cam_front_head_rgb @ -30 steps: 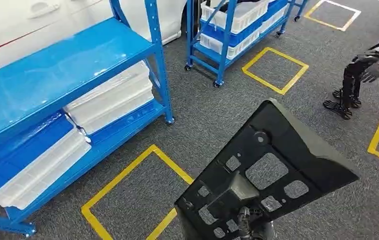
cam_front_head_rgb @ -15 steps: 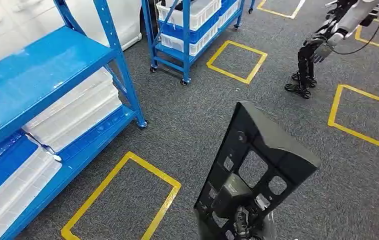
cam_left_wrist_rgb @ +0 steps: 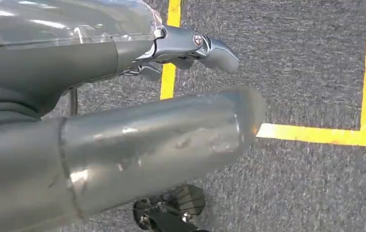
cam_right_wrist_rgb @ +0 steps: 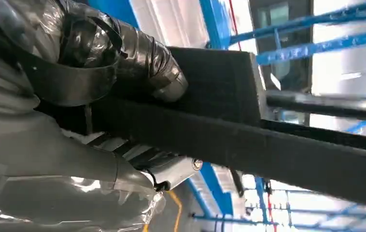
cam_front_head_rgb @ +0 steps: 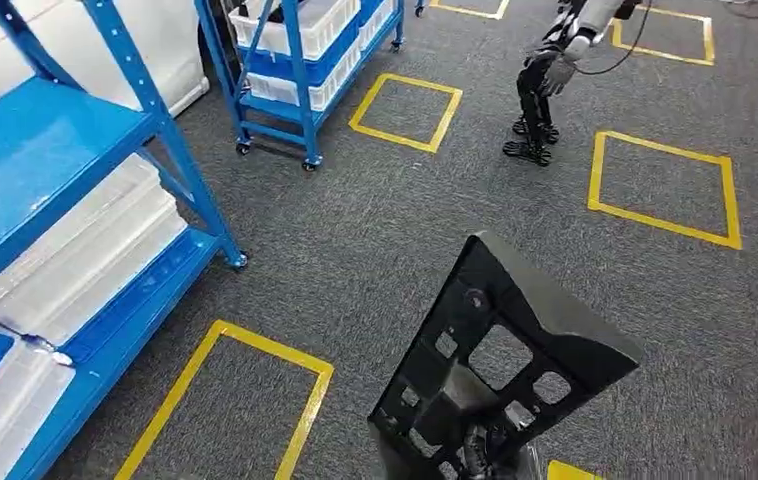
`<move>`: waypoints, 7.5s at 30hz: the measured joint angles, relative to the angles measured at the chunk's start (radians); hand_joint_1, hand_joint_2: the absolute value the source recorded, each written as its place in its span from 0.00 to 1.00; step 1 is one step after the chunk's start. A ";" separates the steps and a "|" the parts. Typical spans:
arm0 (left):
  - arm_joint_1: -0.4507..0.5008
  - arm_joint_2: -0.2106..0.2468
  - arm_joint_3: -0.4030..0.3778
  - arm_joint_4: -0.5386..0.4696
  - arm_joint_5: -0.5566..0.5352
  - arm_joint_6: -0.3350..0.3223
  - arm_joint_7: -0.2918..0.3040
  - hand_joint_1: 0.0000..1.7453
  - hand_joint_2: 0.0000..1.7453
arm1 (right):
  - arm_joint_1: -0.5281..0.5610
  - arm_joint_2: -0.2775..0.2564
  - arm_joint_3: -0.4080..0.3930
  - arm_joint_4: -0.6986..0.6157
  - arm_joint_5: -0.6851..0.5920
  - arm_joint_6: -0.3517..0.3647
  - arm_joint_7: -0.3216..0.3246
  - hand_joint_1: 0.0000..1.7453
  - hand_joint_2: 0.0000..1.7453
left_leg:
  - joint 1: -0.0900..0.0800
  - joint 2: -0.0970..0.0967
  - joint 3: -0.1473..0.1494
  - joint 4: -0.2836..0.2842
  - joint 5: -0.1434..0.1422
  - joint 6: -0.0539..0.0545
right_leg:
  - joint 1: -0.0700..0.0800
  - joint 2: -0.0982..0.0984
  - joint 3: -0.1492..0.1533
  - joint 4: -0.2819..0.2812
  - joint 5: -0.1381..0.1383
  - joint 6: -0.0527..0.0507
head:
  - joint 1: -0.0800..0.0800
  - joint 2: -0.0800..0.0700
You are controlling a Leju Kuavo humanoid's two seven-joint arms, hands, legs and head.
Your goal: Take the parts from the cabinet and place them on the table.
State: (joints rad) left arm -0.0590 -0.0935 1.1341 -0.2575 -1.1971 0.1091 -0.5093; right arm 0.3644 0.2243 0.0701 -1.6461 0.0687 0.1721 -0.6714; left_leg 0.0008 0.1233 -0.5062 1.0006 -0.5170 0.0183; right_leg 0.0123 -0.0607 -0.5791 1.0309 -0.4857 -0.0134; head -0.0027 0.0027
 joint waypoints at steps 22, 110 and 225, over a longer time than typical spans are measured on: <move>-0.012 0.002 0.050 -0.003 0.036 -0.005 0.006 0.00 0.00 | 0.035 0.067 -0.065 -0.065 -0.019 0.010 -0.002 1.00 1.00 | 0.014 -0.095 -0.011 0.004 0.006 0.017 | -0.021 0.069 -0.159 0.283 -0.122 0.030 | 0.003 0.000; -0.007 -0.042 0.079 -0.003 -0.032 -0.003 0.024 0.00 0.00 | 0.068 0.089 -0.063 -0.125 0.008 -0.016 0.043 1.00 1.00 | 0.030 -0.163 -0.034 0.018 0.015 0.001 | -0.021 0.191 -0.014 0.021 -0.008 0.028 | 0.010 0.000; -0.001 -0.053 0.095 -0.003 -0.091 -0.042 0.036 0.00 0.00 | 0.115 0.036 0.055 -0.155 0.244 -0.335 0.199 1.00 1.00 | 0.021 -0.130 -0.197 0.314 -0.096 -0.031 | -0.018 0.052 0.069 -0.028 -0.040 -0.014 | 0.011 0.000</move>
State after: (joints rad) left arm -0.0602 -0.1465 1.2291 -0.2605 -1.2882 0.0675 -0.4730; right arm 0.4793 0.2602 0.1251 -1.8014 0.3129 -0.1626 -0.4723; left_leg 0.0219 -0.0071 -0.7033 1.3141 -0.6130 -0.0126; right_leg -0.0057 -0.0086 -0.5103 1.0034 -0.5258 -0.0274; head 0.0080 0.0027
